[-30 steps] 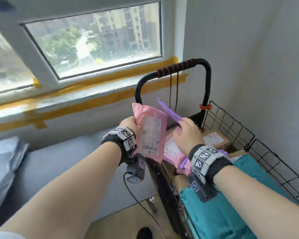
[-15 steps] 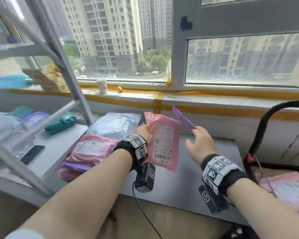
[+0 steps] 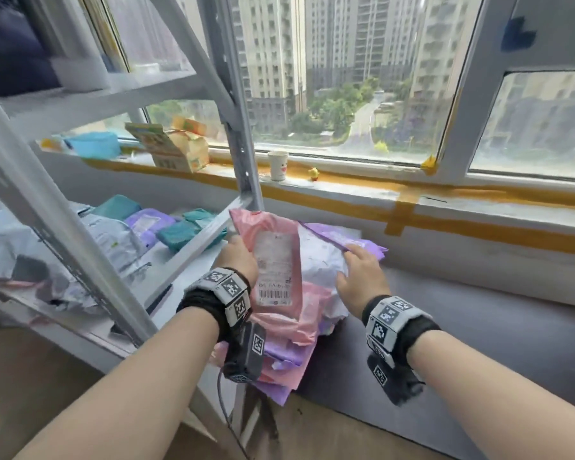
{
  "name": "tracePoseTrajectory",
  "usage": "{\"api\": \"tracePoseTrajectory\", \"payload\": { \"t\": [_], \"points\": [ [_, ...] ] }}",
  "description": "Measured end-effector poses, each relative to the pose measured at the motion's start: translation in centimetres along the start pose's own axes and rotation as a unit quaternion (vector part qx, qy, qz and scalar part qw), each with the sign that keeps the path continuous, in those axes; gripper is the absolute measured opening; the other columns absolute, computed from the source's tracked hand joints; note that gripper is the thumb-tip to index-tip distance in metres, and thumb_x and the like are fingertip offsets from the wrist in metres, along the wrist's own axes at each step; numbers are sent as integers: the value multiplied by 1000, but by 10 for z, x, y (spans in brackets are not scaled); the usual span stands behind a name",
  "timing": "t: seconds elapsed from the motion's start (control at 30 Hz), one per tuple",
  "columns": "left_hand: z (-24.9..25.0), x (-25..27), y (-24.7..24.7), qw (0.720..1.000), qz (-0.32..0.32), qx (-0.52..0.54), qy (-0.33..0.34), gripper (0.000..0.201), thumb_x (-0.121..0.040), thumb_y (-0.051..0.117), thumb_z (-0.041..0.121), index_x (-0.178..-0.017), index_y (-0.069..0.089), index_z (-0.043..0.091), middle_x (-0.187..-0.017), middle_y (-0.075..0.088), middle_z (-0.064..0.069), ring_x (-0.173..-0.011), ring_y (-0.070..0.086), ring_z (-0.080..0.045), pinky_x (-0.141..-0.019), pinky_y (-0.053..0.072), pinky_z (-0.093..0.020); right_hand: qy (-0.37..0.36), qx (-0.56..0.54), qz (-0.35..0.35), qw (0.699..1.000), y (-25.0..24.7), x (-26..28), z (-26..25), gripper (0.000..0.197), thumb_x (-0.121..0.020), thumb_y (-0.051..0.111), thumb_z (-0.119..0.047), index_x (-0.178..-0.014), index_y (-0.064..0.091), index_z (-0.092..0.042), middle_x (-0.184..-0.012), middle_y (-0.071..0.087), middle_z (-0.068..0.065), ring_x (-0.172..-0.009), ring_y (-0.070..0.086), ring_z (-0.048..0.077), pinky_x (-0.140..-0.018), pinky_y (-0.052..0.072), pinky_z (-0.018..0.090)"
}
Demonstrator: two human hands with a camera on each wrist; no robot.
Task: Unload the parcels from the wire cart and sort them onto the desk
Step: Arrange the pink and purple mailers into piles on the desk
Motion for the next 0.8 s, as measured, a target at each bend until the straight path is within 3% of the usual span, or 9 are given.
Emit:
{"api": "tracePoseTrajectory", "payload": {
  "t": [0.13, 0.33, 0.4, 0.47, 0.57, 0.63, 0.67, 0.73, 0.8],
  "points": [
    [-15, -17, -12, 998, 22, -54, -28, 38, -95, 45, 10, -128, 35, -5, -131, 50, -22, -119, 52, -36, -94, 43, -42, -47, 37, -38, 998, 35, -34, -8, 48, -91, 43, -12, -138, 39, 0, -151, 28, 7, -142, 19, 23, -119, 10, 28],
    [-16, -36, -30, 993, 45, -102, -45, 37, -93, 36, 1, -128, 28, -8, -127, 51, -26, -115, 53, -40, -89, 43, -43, -82, 110, -226, 964, 107, -58, -6, 49, -95, 42, -24, -139, 38, -4, -156, 18, -2, -146, 6, 23, -119, 15, 40],
    [-12, -45, -30, 993, 45, -101, -44, 40, -94, 38, 2, -130, 26, -10, -129, 49, -27, -116, 53, -40, -89, 43, -43, -85, 116, -286, 947, 124, -61, -4, 45, -96, 41, -25, -136, 44, -5, -153, 23, -3, -146, 10, 22, -119, 13, 43],
    [-7, -53, -24, 994, 31, -90, -47, 40, -95, 41, 6, -130, 28, -9, -131, 48, -26, -117, 52, -39, -90, 42, -42, -63, 82, -317, 943, 132, -64, 0, 36, -92, 42, -25, -120, 60, -10, -138, 42, -1, -141, 23, 21, -117, 9, 52],
    [3, -66, -6, 997, 6, -68, -46, 38, -98, 40, 13, -130, 34, -5, -133, 48, -24, -121, 49, -36, -94, 39, -39, -8, -69, -259, 963, 117, -77, 5, 38, -84, 45, -30, -104, 71, -11, -127, 59, -2, -123, 48, 20, -112, 26, 44],
    [11, -74, 8, 997, -6, -56, -46, 38, -100, 38, 16, -132, 35, -3, -134, 47, -21, -121, 48, -34, -94, 39, -37, 42, -183, -174, 967, 95, -90, 11, 32, -92, 45, -23, -105, 69, -6, -118, 65, 8, -111, 57, 25, -100, 41, 37],
    [14, -78, 16, 998, -14, -50, -43, 37, -100, 38, 17, -132, 36, -1, -133, 48, -19, -120, 49, -33, -93, 40, -36, 74, -255, -151, 952, 87, -95, 16, 29, -96, 44, -21, -103, 67, -4, -109, 66, 12, -103, 59, 28, -92, 46, 37],
    [21, -86, 33, 999, -37, -19, -33, 33, -99, 39, 19, -127, 42, 1, -126, 53, -16, -114, 53, -33, -89, 42, -34, 145, -424, -160, 879, 82, -101, 21, 20, -98, 45, -22, -100, 58, -7, -91, 63, 11, -80, 60, 25, -69, 52, 34],
    [27, -95, 50, 998, -57, 30, -17, 29, -97, 42, 19, -120, 48, 2, -118, 58, -15, -108, 57, -33, -87, 46, -34, 180, -506, -185, 823, 80, -100, 22, 22, -93, 55, -12, -114, 50, -10, -95, 64, 11, -76, 61, 22, -64, 55, 30]
  ]
}}
Point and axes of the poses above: each hand's wrist, its own x-axis away from the middle knuckle, its own y-axis out of the palm, z = x × y, the point moved 5 cm from there along -x, towards the middle knuckle
